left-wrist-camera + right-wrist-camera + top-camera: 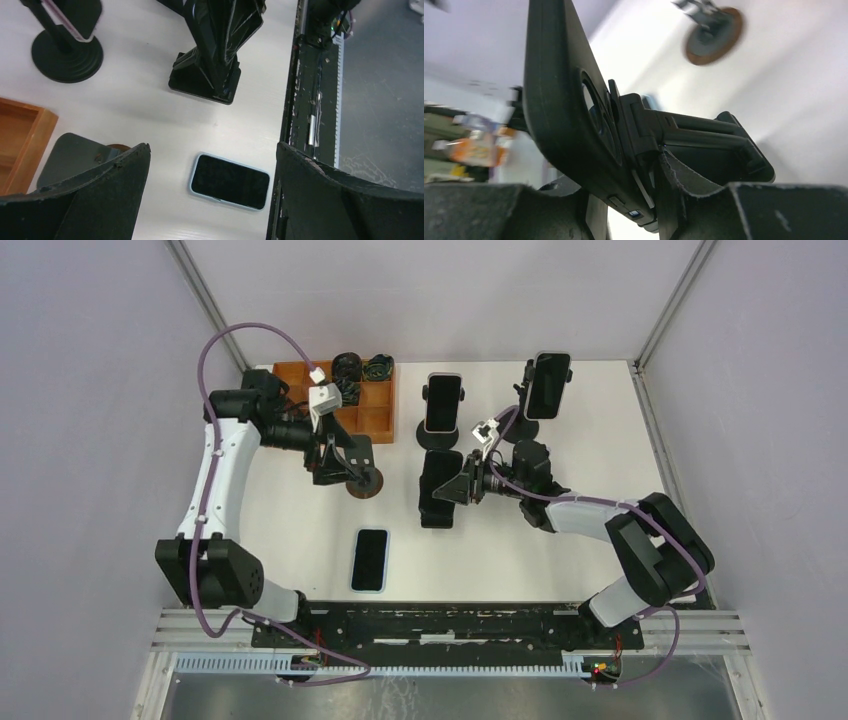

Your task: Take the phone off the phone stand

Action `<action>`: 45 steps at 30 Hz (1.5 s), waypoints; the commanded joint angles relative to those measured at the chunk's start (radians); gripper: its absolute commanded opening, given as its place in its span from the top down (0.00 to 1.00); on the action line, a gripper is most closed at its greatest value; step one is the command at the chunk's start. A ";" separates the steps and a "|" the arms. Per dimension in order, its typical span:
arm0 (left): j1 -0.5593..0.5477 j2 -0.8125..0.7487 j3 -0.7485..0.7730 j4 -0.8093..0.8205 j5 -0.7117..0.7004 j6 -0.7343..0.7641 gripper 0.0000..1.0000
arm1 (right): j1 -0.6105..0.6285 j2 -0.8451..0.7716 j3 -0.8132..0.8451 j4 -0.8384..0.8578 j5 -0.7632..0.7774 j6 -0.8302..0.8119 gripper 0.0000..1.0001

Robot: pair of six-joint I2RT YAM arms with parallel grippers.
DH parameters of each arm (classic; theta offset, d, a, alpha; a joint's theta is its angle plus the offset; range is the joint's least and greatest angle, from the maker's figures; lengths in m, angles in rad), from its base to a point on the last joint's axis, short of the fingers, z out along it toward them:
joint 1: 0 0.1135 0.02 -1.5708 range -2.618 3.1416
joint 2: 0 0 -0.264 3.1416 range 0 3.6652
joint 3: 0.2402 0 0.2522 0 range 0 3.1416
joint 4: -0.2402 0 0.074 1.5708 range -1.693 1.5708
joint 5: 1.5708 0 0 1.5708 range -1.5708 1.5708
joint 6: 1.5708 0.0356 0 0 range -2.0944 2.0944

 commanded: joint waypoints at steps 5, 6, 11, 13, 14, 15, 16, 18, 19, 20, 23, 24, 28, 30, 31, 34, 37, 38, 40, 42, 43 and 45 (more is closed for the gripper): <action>-0.049 0.017 -0.130 -0.075 0.051 0.324 0.00 | 0.062 -0.035 0.007 0.791 -0.292 0.513 1.00; -0.053 0.011 -0.132 -0.075 0.054 0.330 0.00 | 0.078 -0.028 0.014 0.830 -0.300 0.543 1.00; -0.072 -0.042 -0.141 -0.075 0.112 0.357 0.00 | 0.148 0.040 0.075 1.038 -0.324 0.706 1.00; -0.085 -0.063 -0.153 -0.075 0.132 0.368 0.00 | 0.176 0.077 0.113 1.114 -0.327 0.780 1.00; -0.095 -0.073 -0.156 -0.075 0.133 0.366 0.00 | 0.186 0.094 0.130 1.135 -0.329 0.800 1.00; -0.103 -0.082 -0.160 -0.075 0.132 0.362 0.00 | 0.196 0.108 0.150 1.148 -0.329 0.815 1.00; -0.113 -0.094 -0.165 -0.076 0.129 0.354 0.00 | 0.201 0.120 0.165 1.150 -0.327 0.822 1.00; -0.131 -0.125 -0.184 -0.077 0.130 0.348 0.00 | 0.213 0.132 0.184 1.149 -0.321 0.822 1.00; -0.139 -0.145 -0.198 -0.076 0.128 0.352 0.00 | 0.217 0.136 0.192 1.146 -0.320 0.823 1.00; -0.149 -0.162 -0.211 -0.074 0.122 0.360 0.00 | 0.221 0.140 0.202 1.142 -0.317 0.823 1.00; -0.174 -0.207 -0.242 -0.075 0.089 0.377 0.01 | 0.233 0.148 0.230 1.129 -0.313 0.821 1.00; -0.178 -0.216 -0.251 -0.075 0.080 0.387 0.02 | 0.238 0.150 0.238 1.121 -0.312 0.822 1.00; -0.181 -0.244 -0.274 -0.026 0.075 0.358 0.07 | 0.261 0.153 0.273 1.074 -0.306 0.796 1.00; -0.181 -0.260 -0.276 0.029 0.086 0.303 0.11 | 0.272 0.149 0.287 1.026 -0.299 0.765 1.00; -0.181 -0.269 -0.274 0.058 0.089 0.283 0.13 | 0.276 0.148 0.292 1.013 -0.292 0.754 1.00; -0.181 -0.284 -0.268 0.104 0.084 0.227 0.20 | 0.283 0.149 0.307 0.997 -0.276 0.746 1.00; -0.181 -0.295 -0.263 0.106 0.076 0.209 0.33 | 0.293 0.148 0.325 0.934 -0.265 0.709 1.00; -0.181 -0.300 -0.265 0.109 0.074 0.206 0.40 | 0.297 0.145 0.331 0.910 -0.262 0.696 1.00; -0.181 -0.316 -0.272 0.112 0.066 0.195 0.50 | 0.304 0.141 0.342 0.865 -0.245 0.667 1.00; -0.181 -0.340 -0.278 0.110 0.049 0.185 0.58 | 0.312 0.132 0.346 0.806 -0.209 0.640 1.00; -0.182 -0.355 -0.281 0.103 0.039 0.198 0.60 | 0.316 0.126 0.346 0.777 -0.192 0.628 1.00; -0.182 -0.377 -0.282 0.084 0.021 0.229 0.63 | 0.328 0.112 0.344 0.728 -0.151 0.601 1.00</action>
